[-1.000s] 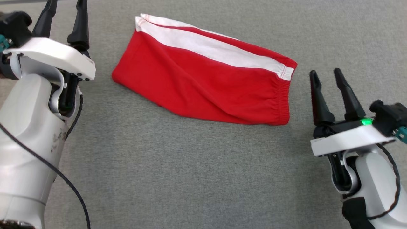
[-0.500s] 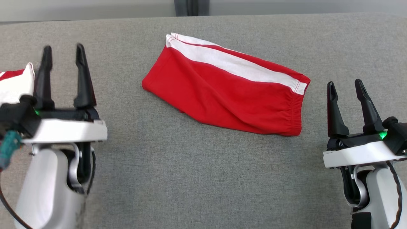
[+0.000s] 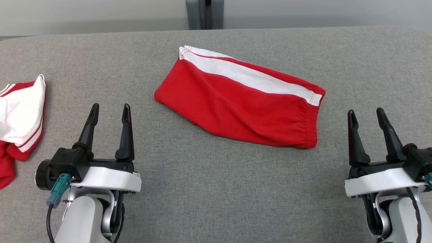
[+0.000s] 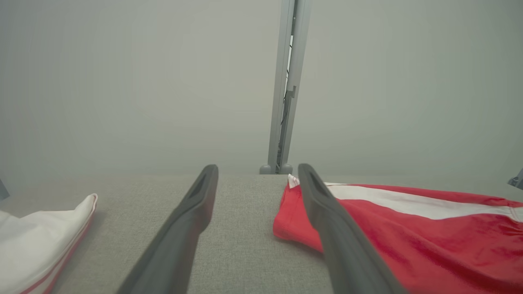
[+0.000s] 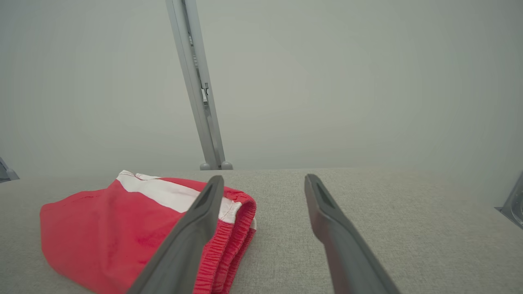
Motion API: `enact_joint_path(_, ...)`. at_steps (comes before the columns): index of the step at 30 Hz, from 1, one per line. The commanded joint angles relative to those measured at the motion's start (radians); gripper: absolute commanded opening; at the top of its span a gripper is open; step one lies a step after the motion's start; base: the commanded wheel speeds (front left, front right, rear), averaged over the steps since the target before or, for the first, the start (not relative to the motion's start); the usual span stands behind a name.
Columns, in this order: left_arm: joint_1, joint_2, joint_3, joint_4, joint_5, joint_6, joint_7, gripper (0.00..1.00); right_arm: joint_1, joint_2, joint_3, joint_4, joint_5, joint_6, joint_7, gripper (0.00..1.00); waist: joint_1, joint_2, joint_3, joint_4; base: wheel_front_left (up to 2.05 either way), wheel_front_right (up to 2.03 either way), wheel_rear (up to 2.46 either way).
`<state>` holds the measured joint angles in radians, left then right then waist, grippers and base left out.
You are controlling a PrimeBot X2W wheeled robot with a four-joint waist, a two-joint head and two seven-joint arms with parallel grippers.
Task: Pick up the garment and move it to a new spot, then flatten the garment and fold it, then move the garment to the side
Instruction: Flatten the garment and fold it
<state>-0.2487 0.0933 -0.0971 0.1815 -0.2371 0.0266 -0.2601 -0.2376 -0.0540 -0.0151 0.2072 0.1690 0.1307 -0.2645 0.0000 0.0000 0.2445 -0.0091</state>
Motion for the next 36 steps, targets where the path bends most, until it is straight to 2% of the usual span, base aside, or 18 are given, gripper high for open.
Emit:
enact_joint_path(1,-0.010,0.004,0.001,0.014,0.005,-0.007,-0.003,1.00,0.012,0.000,-0.005,0.000,-0.002,0.000,-0.001,1.00,0.0000,0.0000,0.001,-0.001,0.00,0.00,0.00)
enact_joint_path(17,-0.058,0.004,-0.004,0.071,0.018,-0.020,-0.003,1.00,0.008,0.001,-0.010,-0.003,0.008,0.000,0.010,1.00,0.0000,0.0000,0.006,-0.005,0.00,0.00,0.00)
enact_joint_path(22,-0.120,0.003,-0.032,0.115,0.004,-0.054,0.036,1.00,-0.011,0.000,0.003,-0.008,0.018,0.000,0.013,1.00,0.0000,0.0000,0.025,-0.019,0.00,0.00,0.00)
enact_joint_path(30,-0.273,-0.004,-0.080,0.297,-0.062,-0.120,0.188,1.00,-0.038,0.000,0.025,-0.003,0.046,0.000,0.005,1.00,0.0000,0.0000,0.065,-0.074,0.00,0.00,0.00)
enact_joint_path(36,-0.386,0.022,-0.079,0.486,-0.096,-0.137,0.268,1.00,-0.047,0.000,0.026,0.008,0.075,0.000,-0.001,1.00,0.0000,0.0000,0.090,-0.115,0.00,0.00,0.00)
